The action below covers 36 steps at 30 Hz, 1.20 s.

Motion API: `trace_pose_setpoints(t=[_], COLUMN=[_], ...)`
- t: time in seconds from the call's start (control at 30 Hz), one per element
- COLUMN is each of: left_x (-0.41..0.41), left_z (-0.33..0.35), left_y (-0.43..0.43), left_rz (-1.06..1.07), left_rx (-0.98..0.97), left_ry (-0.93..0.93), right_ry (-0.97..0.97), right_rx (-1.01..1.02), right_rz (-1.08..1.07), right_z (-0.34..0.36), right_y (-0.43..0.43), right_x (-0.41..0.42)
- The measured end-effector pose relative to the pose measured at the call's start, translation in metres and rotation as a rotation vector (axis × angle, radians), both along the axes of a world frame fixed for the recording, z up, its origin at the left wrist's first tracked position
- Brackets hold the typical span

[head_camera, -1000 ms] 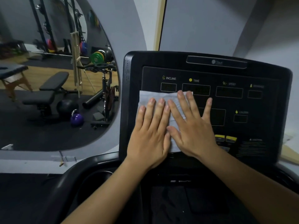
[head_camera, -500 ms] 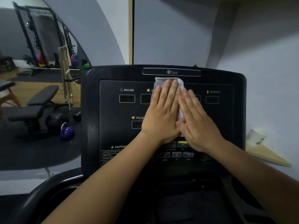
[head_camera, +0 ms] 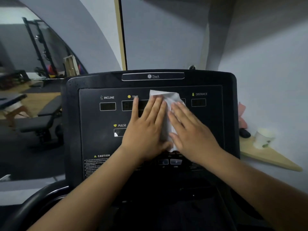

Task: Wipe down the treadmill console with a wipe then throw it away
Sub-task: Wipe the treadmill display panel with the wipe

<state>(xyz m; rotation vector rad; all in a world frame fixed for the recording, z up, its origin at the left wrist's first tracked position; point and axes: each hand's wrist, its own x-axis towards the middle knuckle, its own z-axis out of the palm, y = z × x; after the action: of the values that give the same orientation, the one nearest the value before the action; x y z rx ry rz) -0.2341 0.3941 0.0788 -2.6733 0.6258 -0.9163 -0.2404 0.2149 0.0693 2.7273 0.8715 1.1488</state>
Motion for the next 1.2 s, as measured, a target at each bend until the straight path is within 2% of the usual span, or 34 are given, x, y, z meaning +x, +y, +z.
trace_pose_setpoints(t=[0.2, 0.3, 0.43, 0.57, 0.67, 0.73, 0.83, 0.97, 1.1, 1.2], left_x=[0.017, 0.0, -0.054, -0.042, -0.008, 0.008, 0.002, -0.03, -0.022, -0.016], left_z=[0.035, 0.003, -0.07, -0.056, -0.005, 0.019, 0.008, -0.041, -0.018, 0.005], left_y=[-0.024, -0.026, -0.03, -0.047, -0.074, -0.093, -0.099, -0.068, -0.066, -0.057], left_rz=[0.105, 0.047, -0.068, -0.03, 0.025, 0.036, -0.041, -0.161, -0.171, 0.015], left_rx=[0.012, -0.003, -0.042, -0.017, -0.015, -0.037, -0.123, -0.107, -0.116, -0.161], left_ry=[0.015, 0.026, 0.105, 0.111, 0.036, 0.008, 0.022, 0.087, 0.006, -0.028], right_ry=[0.079, 0.087, 0.093, 0.064, -0.007, -0.022, -0.06, -0.008, 0.019, 0.049], right_rx=[-0.084, -0.122, -0.19, -0.251, -0.184, -0.099, -0.001, -0.144, -0.061, 0.024], right_rz=[-0.039, -0.063, 0.061, 0.045, -0.153, -0.196, -0.022, 0.079, -0.075, -0.228], right_z=[0.042, 0.01, -0.068, -0.051, 0.005, 0.02, -0.004, -0.042, -0.009, 0.02], right_y=[-0.026, -0.035, -0.062, -0.088, -0.095, -0.085, -0.074, -0.093, -0.086, -0.07], right_x=[0.033, 0.014, -0.025, -0.008, 0.022, 0.03, 0.019, -0.008, 0.011, 0.026])
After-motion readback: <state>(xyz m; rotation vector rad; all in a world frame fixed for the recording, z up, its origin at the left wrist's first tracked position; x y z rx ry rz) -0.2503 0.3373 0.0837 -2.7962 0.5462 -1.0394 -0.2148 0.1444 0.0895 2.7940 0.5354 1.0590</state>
